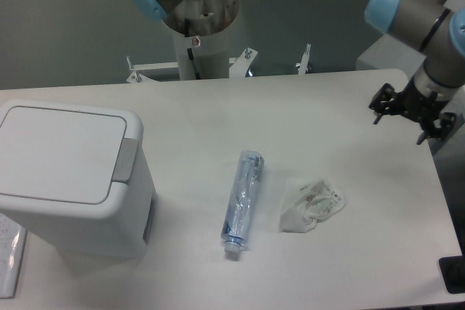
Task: Open the trash can
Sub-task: 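Move the open gripper from its rest pose toward the table center, then move the gripper over the white trash can's lid edge, then lower the gripper fingers against the lid's front edge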
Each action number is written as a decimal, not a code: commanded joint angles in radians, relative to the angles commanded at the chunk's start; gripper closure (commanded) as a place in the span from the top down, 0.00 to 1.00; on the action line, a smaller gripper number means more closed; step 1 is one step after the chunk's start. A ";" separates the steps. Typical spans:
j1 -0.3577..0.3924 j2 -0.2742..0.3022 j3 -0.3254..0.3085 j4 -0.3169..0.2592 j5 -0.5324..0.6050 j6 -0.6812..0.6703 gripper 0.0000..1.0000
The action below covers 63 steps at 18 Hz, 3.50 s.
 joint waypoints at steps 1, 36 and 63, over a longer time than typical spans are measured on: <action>-0.003 0.000 0.002 0.002 -0.003 -0.014 1.00; -0.452 0.264 -0.017 0.136 -0.433 -1.322 1.00; -0.508 0.284 -0.140 0.241 -0.416 -1.287 1.00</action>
